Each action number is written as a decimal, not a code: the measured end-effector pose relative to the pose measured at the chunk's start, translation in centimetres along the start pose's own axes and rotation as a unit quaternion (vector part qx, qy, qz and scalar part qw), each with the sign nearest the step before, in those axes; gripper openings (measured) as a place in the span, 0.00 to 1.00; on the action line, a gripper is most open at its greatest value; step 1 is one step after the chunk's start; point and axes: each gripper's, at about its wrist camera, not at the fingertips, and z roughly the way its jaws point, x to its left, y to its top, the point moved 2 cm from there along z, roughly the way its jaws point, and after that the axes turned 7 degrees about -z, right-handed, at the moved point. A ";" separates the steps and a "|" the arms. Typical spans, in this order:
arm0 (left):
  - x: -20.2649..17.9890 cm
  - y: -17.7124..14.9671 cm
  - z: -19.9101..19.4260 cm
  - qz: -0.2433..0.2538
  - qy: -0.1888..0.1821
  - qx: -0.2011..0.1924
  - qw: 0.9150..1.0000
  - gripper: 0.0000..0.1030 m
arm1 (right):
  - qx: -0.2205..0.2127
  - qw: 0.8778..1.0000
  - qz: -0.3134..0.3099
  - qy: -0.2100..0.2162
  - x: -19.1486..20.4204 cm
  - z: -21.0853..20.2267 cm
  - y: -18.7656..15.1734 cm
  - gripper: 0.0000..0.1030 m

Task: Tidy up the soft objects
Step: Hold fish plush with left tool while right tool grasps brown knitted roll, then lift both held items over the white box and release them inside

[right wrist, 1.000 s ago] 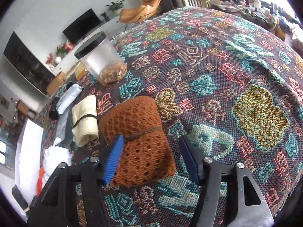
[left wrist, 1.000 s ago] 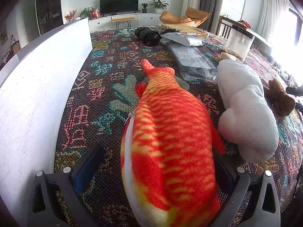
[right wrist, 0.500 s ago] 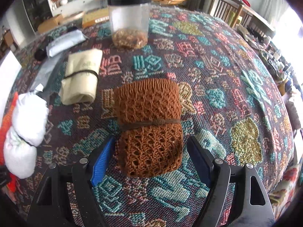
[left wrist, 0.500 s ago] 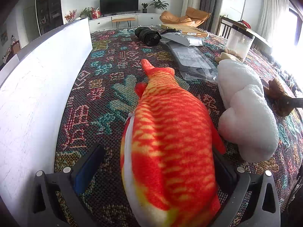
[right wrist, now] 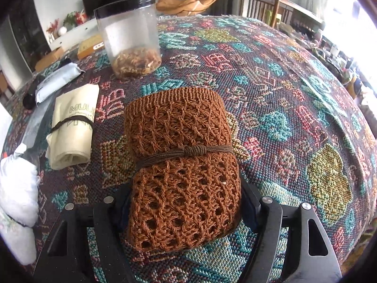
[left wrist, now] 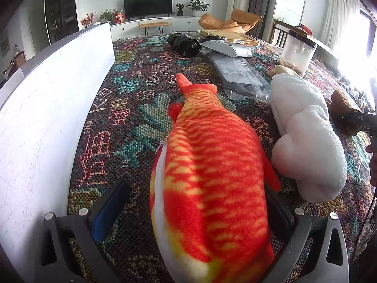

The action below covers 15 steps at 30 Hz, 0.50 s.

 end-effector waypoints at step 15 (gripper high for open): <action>0.0 0.0 0.0 0.002 -0.002 0.013 1.000 1.00 | 0.087 0.995 -0.044 0.022 -0.1 0.7 1.3 0.77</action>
